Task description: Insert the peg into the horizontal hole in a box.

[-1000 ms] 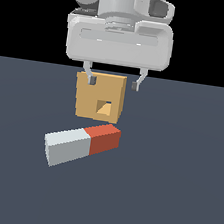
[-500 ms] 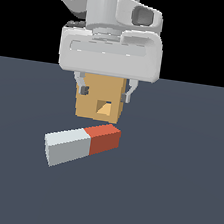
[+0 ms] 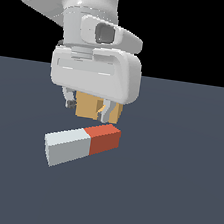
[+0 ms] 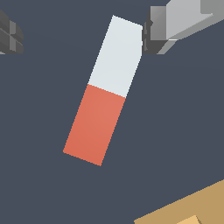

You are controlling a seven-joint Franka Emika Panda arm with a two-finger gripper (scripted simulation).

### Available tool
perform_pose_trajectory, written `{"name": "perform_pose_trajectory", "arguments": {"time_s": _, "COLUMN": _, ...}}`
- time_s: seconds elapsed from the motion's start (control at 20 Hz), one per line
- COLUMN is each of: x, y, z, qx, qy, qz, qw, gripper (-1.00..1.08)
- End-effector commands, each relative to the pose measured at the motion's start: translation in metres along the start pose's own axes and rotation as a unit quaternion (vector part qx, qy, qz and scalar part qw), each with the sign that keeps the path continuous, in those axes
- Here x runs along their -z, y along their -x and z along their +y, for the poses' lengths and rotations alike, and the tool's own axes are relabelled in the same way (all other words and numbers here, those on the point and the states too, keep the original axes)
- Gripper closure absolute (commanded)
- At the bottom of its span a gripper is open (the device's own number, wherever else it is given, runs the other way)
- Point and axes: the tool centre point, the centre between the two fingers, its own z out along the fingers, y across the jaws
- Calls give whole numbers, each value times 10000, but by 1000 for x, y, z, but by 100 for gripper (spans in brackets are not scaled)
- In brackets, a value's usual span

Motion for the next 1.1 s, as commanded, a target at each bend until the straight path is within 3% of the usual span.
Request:
{"name": "perform_pose_trajectory", "arguments": {"time_s": 0.0, "x": -9, "y": 7, "z": -6, "qx": -395, "qy": -1, "qz": -4, "qw": 9992, "gripper": -92}}
{"name": "perform_pose_trajectory", "arguments": {"time_s": 0.55, "x": -34, "y": 24, "z": -26, "qx": -1530, "qy": -12, "qz": -13, "qw": 9882, "gripper": -92}}
{"name": "perform_pose_trajectory", "arguments": {"time_s": 1.05, "x": -40, "y": 26, "z": -31, "qx": -1747, "qy": -18, "qz": -13, "qw": 9846, "gripper": -92}}
